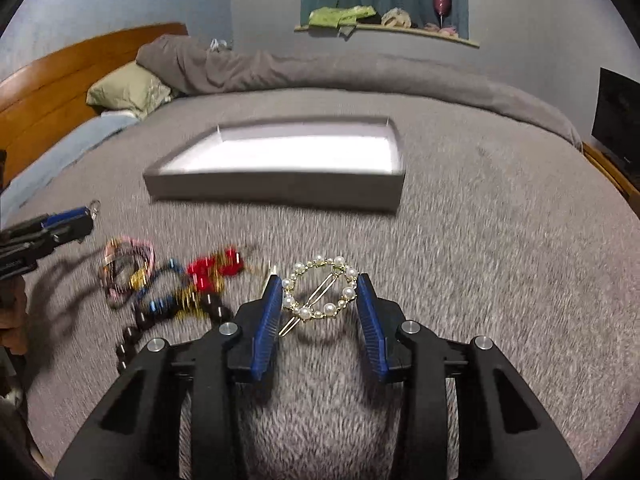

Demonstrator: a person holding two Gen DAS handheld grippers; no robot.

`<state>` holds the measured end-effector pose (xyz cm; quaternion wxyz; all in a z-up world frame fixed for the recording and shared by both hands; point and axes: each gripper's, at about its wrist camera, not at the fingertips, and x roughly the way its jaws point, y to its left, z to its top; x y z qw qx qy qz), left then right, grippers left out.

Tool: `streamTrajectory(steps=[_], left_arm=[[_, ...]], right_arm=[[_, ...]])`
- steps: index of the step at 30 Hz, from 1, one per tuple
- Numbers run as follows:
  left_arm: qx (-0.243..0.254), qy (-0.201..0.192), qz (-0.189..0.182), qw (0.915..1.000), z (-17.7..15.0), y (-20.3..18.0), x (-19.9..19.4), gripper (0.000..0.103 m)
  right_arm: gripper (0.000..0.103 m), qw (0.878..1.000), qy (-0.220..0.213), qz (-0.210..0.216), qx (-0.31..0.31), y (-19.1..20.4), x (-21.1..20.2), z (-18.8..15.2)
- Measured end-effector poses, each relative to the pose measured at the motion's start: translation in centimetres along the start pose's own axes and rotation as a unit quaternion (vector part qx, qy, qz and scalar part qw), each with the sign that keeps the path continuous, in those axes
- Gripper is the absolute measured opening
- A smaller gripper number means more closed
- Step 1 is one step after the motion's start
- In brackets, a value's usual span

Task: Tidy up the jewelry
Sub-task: 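Place the silver hoop and pearl hair clip into the box tray, opening both tools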

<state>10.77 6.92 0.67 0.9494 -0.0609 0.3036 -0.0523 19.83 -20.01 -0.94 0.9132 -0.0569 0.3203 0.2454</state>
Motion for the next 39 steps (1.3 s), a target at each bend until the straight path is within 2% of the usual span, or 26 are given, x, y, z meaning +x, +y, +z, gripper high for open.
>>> streamTrajectory(steps=[9,14,20,31,37,39], left_arm=[[0.007,-0.011,0.004,0.9999,3.8,0.8,3.0,0.052],[-0.004,-0.018,0.004,0.9998,6.1,1.4,5.7,0.052],[0.006,-0.003,0.002,1.0000,7.2,1.4,8.1,0.052],[-0.001,0.037,0.001,0.9993,7.0,2.1,11.7,0.052],[0.012,0.030,0.000,0.9995,6.8,1.5,11.2,0.067],[0.019,0.030,0.001,0.9994,6.8,1.2,11.2,0.069]], right_arm=[[0.038,0.999,-0.041,0.012,0.007,-0.6,1.5,5.2],[0.038,0.999,-0.041,0.010,0.011,-1.7,4.3,7.9],[0.038,0.999,-0.027,0.004,0.021,-3.5,7.6,10.0],[0.039,1.000,0.008,0.006,0.011,-3.6,10.4,9.2],[0.040,1.000,0.010,0.011,0.006,-3.2,10.2,8.8],[0.042,1.000,0.008,0.010,0.006,-3.2,10.1,8.9]])
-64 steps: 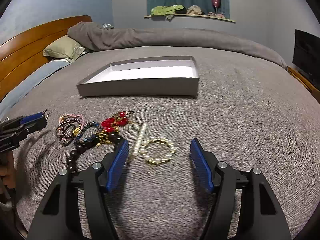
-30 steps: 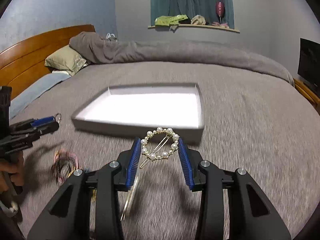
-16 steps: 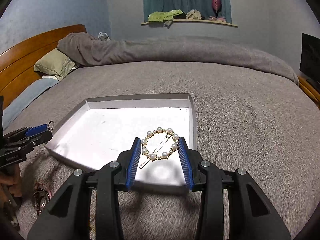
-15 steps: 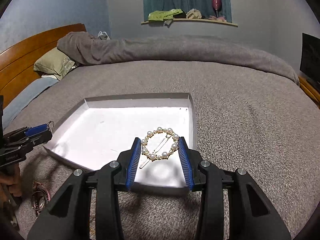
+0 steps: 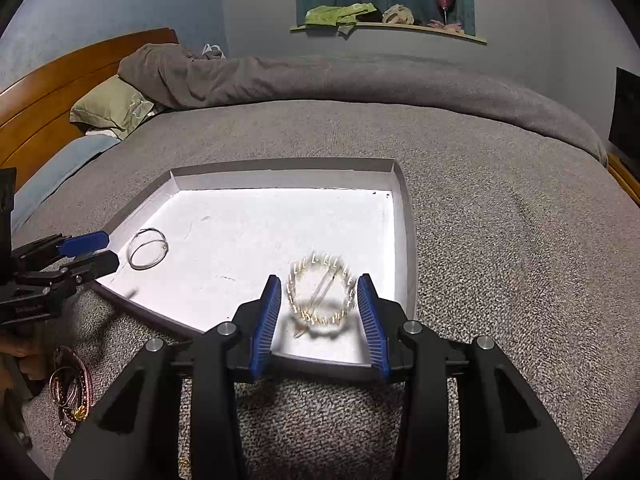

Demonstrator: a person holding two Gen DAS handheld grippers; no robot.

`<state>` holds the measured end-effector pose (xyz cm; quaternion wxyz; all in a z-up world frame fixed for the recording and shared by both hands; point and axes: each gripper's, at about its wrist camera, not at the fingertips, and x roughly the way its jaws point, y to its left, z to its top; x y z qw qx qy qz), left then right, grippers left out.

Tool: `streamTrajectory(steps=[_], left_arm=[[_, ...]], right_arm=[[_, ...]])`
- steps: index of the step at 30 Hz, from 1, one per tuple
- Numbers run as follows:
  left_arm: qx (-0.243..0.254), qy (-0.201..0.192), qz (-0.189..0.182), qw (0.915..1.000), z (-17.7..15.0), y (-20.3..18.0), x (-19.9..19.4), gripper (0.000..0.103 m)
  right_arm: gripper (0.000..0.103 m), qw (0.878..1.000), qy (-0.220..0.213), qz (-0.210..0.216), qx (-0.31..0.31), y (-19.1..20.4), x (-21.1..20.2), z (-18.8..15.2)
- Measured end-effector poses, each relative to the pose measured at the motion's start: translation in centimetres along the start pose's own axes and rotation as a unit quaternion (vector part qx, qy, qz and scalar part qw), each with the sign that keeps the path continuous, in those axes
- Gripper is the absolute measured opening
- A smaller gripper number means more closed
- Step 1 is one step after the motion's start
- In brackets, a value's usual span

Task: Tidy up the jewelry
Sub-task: 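Place the silver hoop and pearl hair clip into the box tray, opening both tools, then grasp the red bead tassel with the left tool while the right tool grasps the pearl bar clip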

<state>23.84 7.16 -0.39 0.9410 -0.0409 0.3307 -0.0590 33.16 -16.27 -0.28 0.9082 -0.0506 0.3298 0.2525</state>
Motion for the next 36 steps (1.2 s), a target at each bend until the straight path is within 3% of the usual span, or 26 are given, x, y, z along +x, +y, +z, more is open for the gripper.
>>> streamTrajectory(steps=[5,12,20,26,31,36], left_arm=[[0.003,-0.002,-0.002,1.0000,-0.2,-0.3,-0.3,0.069],[-0.003,-0.027,-0.009,0.9996,-0.3,-0.5,-2.7,0.070],[0.012,-0.028,-0.017,0.9994,-2.3,-2.1,-5.3,0.071],[0.027,-0.040,-0.058,0.9972,-3.1,-4.6,-6.2,0.071],[0.059,-0.026,-0.097,0.9932,-4.0,-7.5,-5.6,0.071],[0.069,0.003,-0.130,0.9891,-4.7,-9.3,-4.0,0.058]], right_arm=[[0.042,1.000,0.000,0.000,-0.002,0.0,-0.6,-0.3],[0.042,0.999,-0.033,0.005,0.018,-0.5,-3.4,-0.7],[0.043,0.999,-0.040,0.006,0.028,0.2,-6.2,-2.3],[0.043,0.999,-0.038,0.008,0.031,1.1,-7.9,-4.1],[0.043,0.999,-0.035,0.009,0.034,1.8,-9.0,-5.4],[0.048,0.998,-0.040,0.011,0.038,2.2,-9.9,-5.8]])
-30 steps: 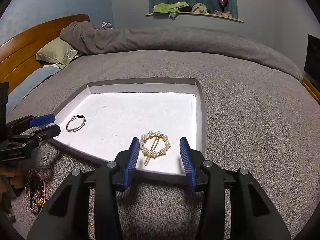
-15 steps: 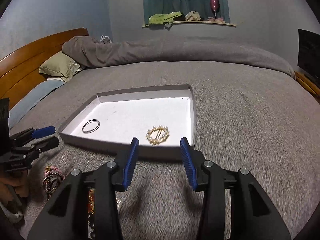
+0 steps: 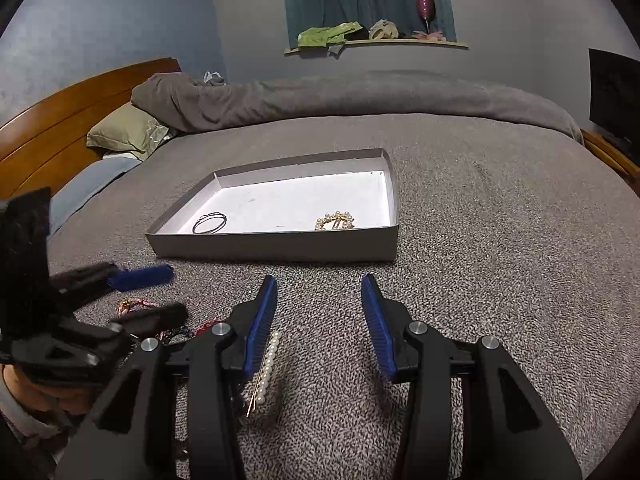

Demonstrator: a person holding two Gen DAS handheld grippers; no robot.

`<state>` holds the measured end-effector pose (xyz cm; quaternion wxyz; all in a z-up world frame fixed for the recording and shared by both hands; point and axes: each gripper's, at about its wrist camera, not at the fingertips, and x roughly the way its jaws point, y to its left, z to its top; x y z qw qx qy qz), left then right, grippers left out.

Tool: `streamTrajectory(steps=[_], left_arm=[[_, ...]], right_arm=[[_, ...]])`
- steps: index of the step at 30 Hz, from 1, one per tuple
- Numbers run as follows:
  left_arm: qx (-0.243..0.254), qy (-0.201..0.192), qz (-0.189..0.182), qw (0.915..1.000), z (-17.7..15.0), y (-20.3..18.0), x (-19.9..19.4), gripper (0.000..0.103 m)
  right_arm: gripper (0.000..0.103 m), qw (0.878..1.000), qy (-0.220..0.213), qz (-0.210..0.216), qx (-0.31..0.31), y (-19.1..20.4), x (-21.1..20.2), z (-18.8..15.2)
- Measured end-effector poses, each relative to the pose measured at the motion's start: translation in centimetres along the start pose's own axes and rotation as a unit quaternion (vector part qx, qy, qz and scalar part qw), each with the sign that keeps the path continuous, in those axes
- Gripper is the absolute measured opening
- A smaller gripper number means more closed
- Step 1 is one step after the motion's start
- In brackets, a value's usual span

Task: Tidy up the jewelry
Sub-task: 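Grasp the red bead tassel with the left tool while the right tool grasps the pearl bar clip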

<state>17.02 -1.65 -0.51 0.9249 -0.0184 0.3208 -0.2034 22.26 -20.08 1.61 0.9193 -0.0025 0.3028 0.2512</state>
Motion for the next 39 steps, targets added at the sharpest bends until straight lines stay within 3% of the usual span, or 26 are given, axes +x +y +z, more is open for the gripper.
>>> streamTrajectory(steps=[3,6,8,11,17,22,28,33,39], left_arm=[[0.001,0.029,-0.024,0.9993,-0.1,-0.5,1.8,0.050],[0.008,0.053,-0.017,0.9984,-0.2,-1.0,3.4,0.040],[0.006,0.060,-0.014,0.9981,-0.3,-1.0,4.0,0.026],[0.000,0.055,-0.014,0.9984,-0.3,-0.8,3.7,0.015],[0.002,0.011,-0.003,0.9999,0.5,-0.2,1.3,0.012],[-0.009,-0.029,0.010,0.9995,1.8,1.2,-1.5,0.012],[-0.029,-0.061,0.024,0.9974,2.6,3.3,-3.9,0.012],[-0.040,-0.074,0.036,0.9958,3.0,4.5,-5.1,0.012],[-0.043,-0.069,0.039,0.9959,2.9,4.9,-5.1,0.012]], right_arm=[[0.048,1.000,-0.002,0.004,0.003,-0.1,-0.1,0.1],[0.048,1.000,0.003,0.008,0.001,0.0,0.0,0.0],[0.048,1.000,0.008,0.010,-0.004,0.2,0.2,-0.1],[0.048,1.000,0.019,0.017,-0.008,0.3,0.6,-0.2],[0.045,0.997,0.057,0.042,-0.021,1.1,1.6,-1.0],[0.027,0.994,0.081,0.058,-0.034,1.9,2.1,-1.7],[0.026,0.991,0.107,0.068,-0.041,2.2,2.8,-2.4],[0.025,0.989,0.125,0.071,-0.034,1.9,3.8,-2.9],[0.013,0.988,0.134,0.065,-0.040,1.9,4.8,-3.4]])
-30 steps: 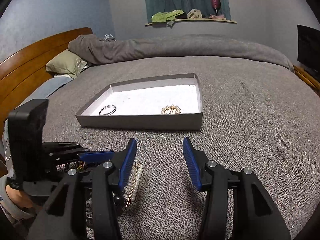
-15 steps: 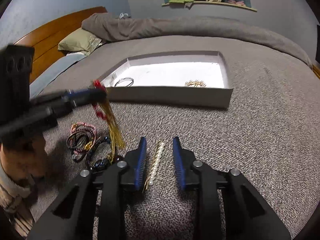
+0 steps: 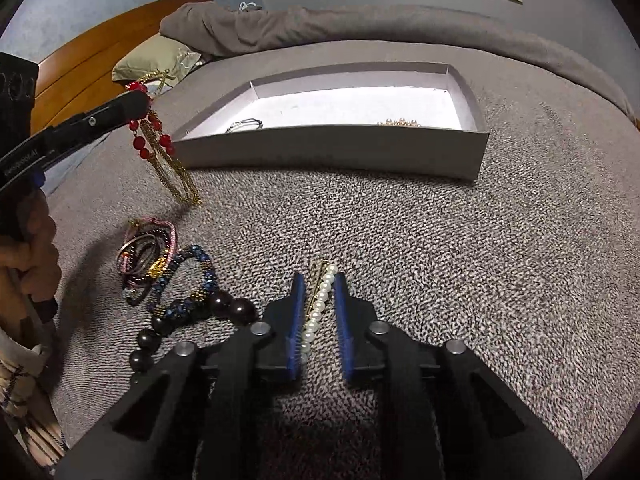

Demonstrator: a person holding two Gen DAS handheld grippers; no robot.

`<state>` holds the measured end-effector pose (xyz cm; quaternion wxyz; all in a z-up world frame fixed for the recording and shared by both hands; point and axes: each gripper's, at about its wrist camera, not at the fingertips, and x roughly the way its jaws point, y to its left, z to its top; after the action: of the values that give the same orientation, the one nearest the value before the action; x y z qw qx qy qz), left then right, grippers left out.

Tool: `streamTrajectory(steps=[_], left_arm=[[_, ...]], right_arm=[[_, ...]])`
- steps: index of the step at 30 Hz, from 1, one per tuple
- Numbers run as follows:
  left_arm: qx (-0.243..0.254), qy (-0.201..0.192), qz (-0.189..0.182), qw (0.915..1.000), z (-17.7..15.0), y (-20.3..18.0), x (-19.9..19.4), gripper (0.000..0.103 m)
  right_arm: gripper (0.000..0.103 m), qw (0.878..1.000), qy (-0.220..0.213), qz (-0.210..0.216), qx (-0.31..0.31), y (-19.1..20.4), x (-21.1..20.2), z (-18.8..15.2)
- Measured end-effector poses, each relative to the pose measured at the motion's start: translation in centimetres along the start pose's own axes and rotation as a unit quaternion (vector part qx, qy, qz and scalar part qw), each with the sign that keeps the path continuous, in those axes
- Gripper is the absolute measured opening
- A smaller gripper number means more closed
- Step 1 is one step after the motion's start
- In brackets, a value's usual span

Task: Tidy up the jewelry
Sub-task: 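Grasp the red bead tassel with the left tool while the right tool grasps the pearl bar clip, then lower the red tassel and pearl bar clip into the tray and release both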

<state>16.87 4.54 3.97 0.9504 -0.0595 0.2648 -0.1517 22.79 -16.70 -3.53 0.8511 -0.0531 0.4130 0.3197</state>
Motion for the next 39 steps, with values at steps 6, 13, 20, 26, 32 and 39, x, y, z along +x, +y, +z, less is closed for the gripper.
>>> streamTrajectory(steps=[6,13,20,26,32,39], left_arm=[[0.013,0.002,0.001,0.9999,-0.2,-0.8,0.1,0.012],[0.016,-0.004,-0.001,0.9999,-0.2,-0.8,-0.3,0.012],[0.035,-0.021,0.014,0.9991,-0.5,-1.8,-1.4,0.012],[0.038,-0.031,0.035,0.9982,-1.5,-2.2,-1.9,0.012],[0.027,-0.034,0.044,0.9981,-1.9,-1.2,-2.1,0.012],[0.022,-0.049,0.048,0.9974,-0.2,0.1,-2.2,0.012]], right_arm=[[0.008,1.000,-0.011,-0.015,-0.007,0.6,0.0,0.3],[0.008,0.997,-0.071,-0.039,0.001,0.1,-1.9,1.3],[0.008,0.989,-0.143,-0.041,0.016,-0.3,-4.6,2.1],[0.008,0.981,-0.187,-0.045,0.015,-0.3,-6.5,2.5],[0.008,0.978,-0.203,-0.042,0.005,0.3,-6.9,2.5],[0.008,0.978,-0.203,-0.038,-0.001,0.8,-6.7,3.7]])
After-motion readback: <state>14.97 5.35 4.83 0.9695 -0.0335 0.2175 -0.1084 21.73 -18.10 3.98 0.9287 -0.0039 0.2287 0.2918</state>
